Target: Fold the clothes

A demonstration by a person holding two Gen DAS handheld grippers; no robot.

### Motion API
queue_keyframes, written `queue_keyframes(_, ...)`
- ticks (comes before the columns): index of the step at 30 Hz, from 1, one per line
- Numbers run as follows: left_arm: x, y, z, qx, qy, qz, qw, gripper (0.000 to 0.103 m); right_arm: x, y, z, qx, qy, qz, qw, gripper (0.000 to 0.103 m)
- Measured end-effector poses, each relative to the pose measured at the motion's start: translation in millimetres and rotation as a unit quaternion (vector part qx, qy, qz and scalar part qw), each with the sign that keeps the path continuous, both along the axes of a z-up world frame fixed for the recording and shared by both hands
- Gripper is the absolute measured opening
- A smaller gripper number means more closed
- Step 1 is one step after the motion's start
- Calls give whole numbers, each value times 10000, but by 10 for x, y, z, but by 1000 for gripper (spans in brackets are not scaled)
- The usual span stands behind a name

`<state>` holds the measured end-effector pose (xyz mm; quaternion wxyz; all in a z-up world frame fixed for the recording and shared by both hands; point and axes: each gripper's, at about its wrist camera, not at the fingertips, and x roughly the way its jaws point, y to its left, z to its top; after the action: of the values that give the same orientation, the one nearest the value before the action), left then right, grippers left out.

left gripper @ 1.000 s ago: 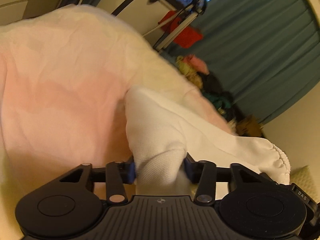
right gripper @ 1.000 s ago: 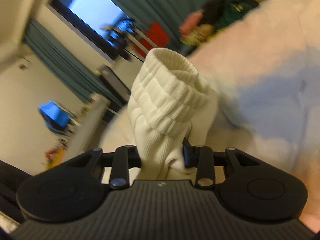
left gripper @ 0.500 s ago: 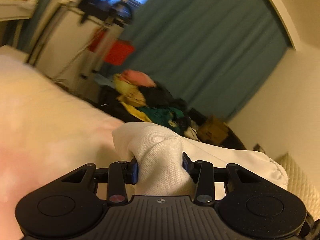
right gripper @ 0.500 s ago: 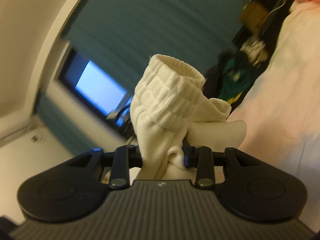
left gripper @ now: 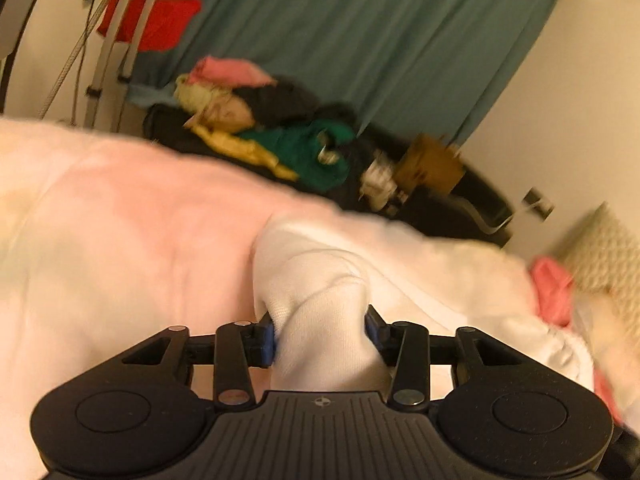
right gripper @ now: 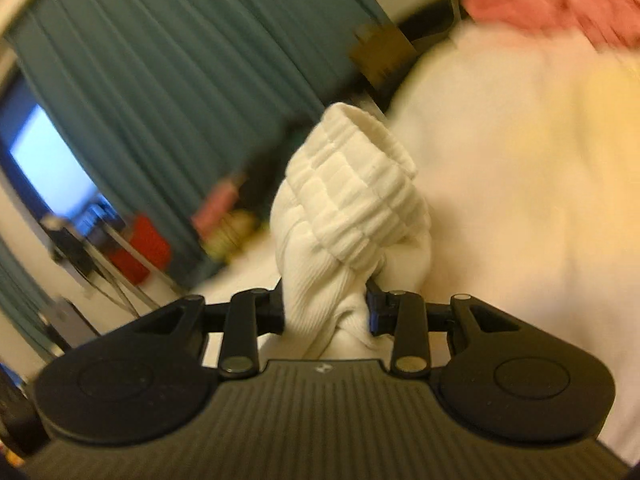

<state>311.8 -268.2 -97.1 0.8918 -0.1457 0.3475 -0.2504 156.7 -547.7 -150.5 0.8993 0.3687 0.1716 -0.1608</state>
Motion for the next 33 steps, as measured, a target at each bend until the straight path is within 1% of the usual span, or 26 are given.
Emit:
queue_keyframes(2, -135, 119, -55, 158, 32, -88, 9998, 52, -91, 87, -208, 9, 385, 10, 9993, 46)
queue_keyframes(4, -189, 212, -60, 251, 60, -153, 9995, 55, -155, 115, -226, 84, 539, 25, 9985, 48)
queue_keyframes(6, -167, 291, 0, 367, 116, -87, 9992, 56, -168, 91, -148, 302, 725, 16, 9969, 51)
queue_keyframes(8, -232, 336, 125, 517, 94, -61, 9986, 56, -195, 80, -12, 526, 997, -36, 9936, 52)
queue_keyframes(9, -295, 354, 214, 616, 20, -75, 9981, 55, -227, 99, 80, 568, 1114, -59, 9921, 52)
queue_keyframes(10, -389, 368, 331, 737, -115, -115, 9971, 55, -281, 139, 191, 513, 1207, -69, 9913, 52)
queue_keyframes(12, -586, 397, 565, 943, -366, -218, 9946, 60, -430, 258, 432, 195, 1315, -42, 9911, 52)
queue_keyframes(15, -934, 451, 926, 1090, -682, -477, 9905, 69, -647, 442, 777, -316, 1237, -5, 9918, 52)
queue_keyframes(16, -1059, 473, 1051, 1126, -825, -574, 9885, 70, -742, 517, 891, -432, 1169, 31, 9922, 52)
queue_keyframes(18, -1314, 537, 1269, 1189, -1092, -708, 9843, 76, -946, 670, 1115, -691, 996, 145, 9925, 52)
queue_keyframes(21, -1717, 662, 1596, 1231, -1485, -869, 9774, 81, -1199, 922, 1496, -1127, 742, 261, 9905, 52)
queue_keyframes(22, -1840, 714, 1690, 1216, -1579, -898, 9758, 82, -1246, 987, 1618, -1235, 643, 287, 9898, 58)
queue_keyframes(23, -1964, 773, 1781, 1191, -1658, -913, 9747, 86, -1329, 1064, 1718, -1342, 525, 316, 9891, 72)
queue_keyframes(24, -2089, 832, 1872, 1166, -1736, -927, 9735, 92, -1411, 1142, 1817, -1449, 407, 345, 9880, 81)
queue_keyframes(25, -2223, 904, 1955, 1126, -1836, -932, 9721, 95, -1506, 1229, 1907, -1582, 283, 380, 9863, 93)
queue_keyframes(26, -2367, 988, 2029, 1072, -1956, -927, 9704, 100, -1611, 1324, 1989, -1736, 155, 420, 9838, 96)
queue_keyframes(27, -2511, 1076, 2094, 1005, -2064, -924, 9689, 103, -1705, 1414, 2064, -1874, 64, 464, 9812, 96)
queue_keyframes(29, -2777, 1256, 2181, 844, -2177, -870, 9685, 103, -1879, 1567, 2162, -2012, -49, 518, 9782, 95)
queue_keyframes(33, -3238, 1558, 2245, 774, -2351, -634, 9668, 103, -2212, 1832, 2273, -2182, -276, 555, 9739, 96)
